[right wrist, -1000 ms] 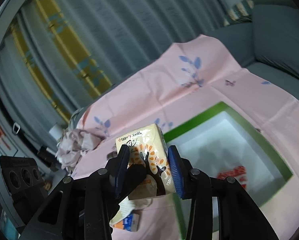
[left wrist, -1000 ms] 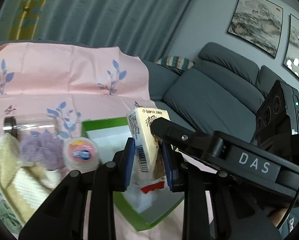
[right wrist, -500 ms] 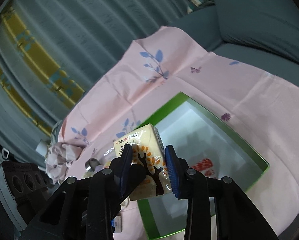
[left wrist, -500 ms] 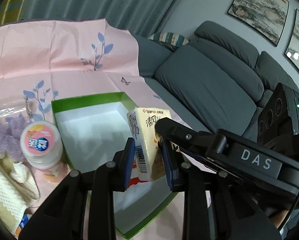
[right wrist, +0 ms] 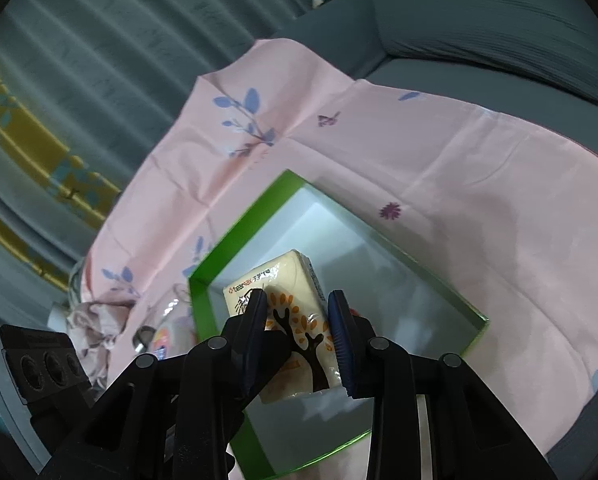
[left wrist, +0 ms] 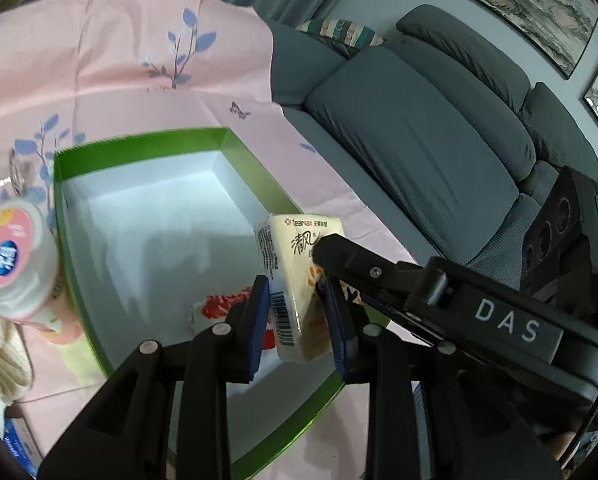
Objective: Organize soft objects
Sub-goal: 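Carry the tissue pack with the right tool into the box and release, then move the right tool back to the pile and grasp the yellow-white towel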
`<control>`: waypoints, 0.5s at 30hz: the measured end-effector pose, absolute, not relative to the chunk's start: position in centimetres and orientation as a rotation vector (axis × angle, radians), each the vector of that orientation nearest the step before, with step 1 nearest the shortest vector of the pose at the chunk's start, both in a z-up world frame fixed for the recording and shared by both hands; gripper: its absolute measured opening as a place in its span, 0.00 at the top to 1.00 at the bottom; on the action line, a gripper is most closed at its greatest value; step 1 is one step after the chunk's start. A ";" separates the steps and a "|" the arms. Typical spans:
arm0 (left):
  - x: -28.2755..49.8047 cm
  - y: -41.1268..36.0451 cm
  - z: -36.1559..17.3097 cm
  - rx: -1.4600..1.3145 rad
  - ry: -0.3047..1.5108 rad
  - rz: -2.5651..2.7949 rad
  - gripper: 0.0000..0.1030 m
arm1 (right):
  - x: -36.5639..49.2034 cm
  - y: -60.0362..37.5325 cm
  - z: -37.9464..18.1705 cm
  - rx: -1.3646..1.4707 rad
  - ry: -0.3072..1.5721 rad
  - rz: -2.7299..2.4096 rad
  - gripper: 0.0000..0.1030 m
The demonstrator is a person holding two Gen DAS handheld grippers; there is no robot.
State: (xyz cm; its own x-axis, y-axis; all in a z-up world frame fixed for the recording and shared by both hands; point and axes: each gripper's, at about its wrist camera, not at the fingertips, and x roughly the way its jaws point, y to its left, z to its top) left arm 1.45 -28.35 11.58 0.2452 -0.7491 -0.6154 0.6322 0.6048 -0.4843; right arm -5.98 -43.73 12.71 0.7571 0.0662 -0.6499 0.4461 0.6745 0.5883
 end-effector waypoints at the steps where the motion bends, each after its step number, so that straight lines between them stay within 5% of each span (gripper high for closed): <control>1: 1.5 -28.5 11.4 -0.144 0.936 -0.945 0.74 | -6.0 -43.9 12.6 0.820 0.702 -0.243 0.67; 10: 1.3 -28.6 10.6 -0.051 0.948 -0.872 0.76 | -5.9 -43.9 12.9 0.783 0.721 -0.301 0.67; 15: 1.1 -26.8 11.3 -0.055 0.914 -0.846 0.68 | -6.0 -43.1 13.8 0.750 0.695 -0.305 0.67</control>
